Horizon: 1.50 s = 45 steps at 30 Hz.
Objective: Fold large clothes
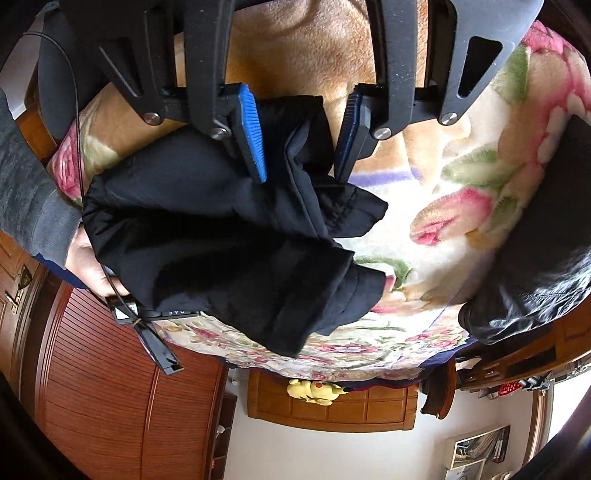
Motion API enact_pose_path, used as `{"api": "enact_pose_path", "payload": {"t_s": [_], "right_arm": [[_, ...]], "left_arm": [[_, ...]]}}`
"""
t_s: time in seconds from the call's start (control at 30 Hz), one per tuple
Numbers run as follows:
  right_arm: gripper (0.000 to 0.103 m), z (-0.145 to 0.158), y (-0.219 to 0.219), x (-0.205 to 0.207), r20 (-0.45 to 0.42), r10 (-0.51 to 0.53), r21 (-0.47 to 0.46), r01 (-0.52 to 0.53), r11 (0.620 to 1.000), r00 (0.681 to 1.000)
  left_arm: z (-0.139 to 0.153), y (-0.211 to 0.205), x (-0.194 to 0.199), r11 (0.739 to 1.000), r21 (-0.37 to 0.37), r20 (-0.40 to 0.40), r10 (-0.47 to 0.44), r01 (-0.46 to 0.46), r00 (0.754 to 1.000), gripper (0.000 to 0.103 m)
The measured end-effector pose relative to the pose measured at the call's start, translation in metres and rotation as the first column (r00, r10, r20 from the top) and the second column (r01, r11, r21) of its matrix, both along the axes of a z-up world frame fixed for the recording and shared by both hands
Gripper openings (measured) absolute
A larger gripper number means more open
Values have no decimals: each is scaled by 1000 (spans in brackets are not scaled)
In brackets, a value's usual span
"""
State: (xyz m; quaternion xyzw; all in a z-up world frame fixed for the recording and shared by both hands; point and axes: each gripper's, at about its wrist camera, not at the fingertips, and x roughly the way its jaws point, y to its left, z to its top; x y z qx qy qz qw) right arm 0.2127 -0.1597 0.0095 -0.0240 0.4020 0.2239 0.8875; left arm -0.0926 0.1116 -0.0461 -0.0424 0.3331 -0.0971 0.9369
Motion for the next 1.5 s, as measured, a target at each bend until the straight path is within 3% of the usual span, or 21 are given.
{"api": "enact_pose_path", "payload": {"t_s": [0.2,0.47,0.83,0.97,1.07,1.13,1.2,1.5], "right_arm": [[88,-8,-2,13,-45,17,51,-15,999,999],[82,-8,-2,9,-34,23,46,-22,999,999],[54,-4,0,-4,0,54,43,-54,998,999],[38,1,3,-13,41,58,15,-59,998,997],[28,8,8,-24,97,54,-19,-53,998,994],[26,13,11,-32,136,51,-37,-47,998,989],[23,21,12,-39,168,43,-36,-37,999,985],[19,68,28,-80,311,81,-57,-67,996,947]], "left_arm": [[0,0,0,1000,-13,-5,6,-6,1000,39],[1,-3,1,1000,-6,-9,13,-13,1000,39],[0,-6,-9,1000,-6,-9,13,-13,1000,38],[0,-7,-12,1000,-15,-11,8,-8,1000,34],[-1,-4,-12,1000,-20,-12,10,-10,1000,21],[1,-1,-11,999,-36,-10,9,-10,1000,11],[4,4,-13,998,-60,-1,10,-10,1000,8],[30,25,-21,996,-68,117,68,-60,991,4]]}}
